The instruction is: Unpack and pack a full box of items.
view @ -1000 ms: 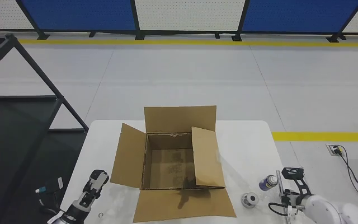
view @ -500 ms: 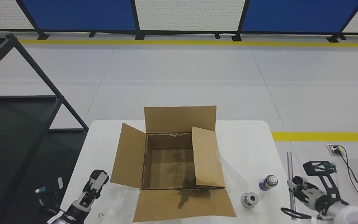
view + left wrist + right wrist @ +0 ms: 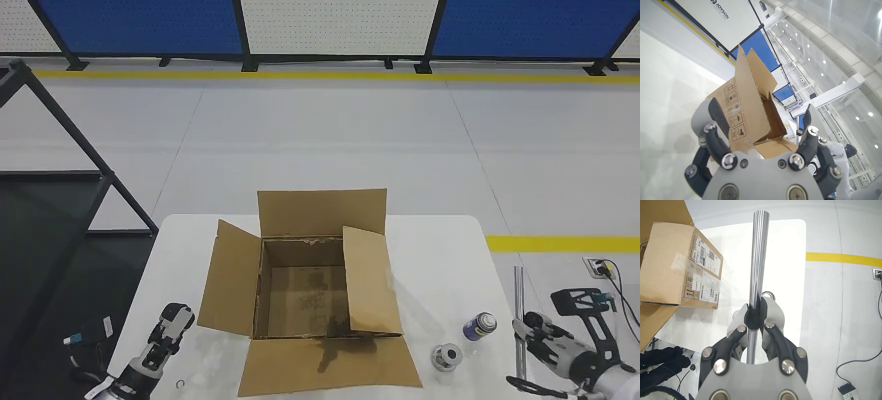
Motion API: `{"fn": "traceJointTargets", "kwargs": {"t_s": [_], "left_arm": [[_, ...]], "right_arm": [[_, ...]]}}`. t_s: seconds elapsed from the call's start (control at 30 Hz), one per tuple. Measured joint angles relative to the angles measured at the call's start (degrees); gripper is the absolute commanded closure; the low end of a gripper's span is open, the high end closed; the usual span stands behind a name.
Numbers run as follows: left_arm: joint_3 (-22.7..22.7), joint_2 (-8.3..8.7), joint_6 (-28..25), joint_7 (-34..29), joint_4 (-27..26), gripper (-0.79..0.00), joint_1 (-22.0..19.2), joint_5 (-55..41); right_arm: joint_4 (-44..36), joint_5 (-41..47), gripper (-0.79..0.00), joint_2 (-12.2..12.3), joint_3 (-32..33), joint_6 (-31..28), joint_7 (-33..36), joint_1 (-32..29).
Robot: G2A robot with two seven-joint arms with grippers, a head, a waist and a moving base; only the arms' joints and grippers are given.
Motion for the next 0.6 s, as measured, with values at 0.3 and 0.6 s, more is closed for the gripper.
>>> {"fn": "traceJointTargets", "kwargs": {"t_s": [0.3, 0.6], "left_arm": [[0.2, -0.02, 0.8, 0.2, -0.3, -0.785, -0.1, -0.2], [-0.2, -0.13, 1.0, 2.5, -1.4, -0.785, 1.1, 0.1]], "right_arm": [[-1.6, 0.2, 0.000, 0.0, -1.1, -0.7, -1.7, 0.5], [-9.2, -4.1, 0.000, 0.5, -11.0, -1.9, -2.8, 8.2]]}}
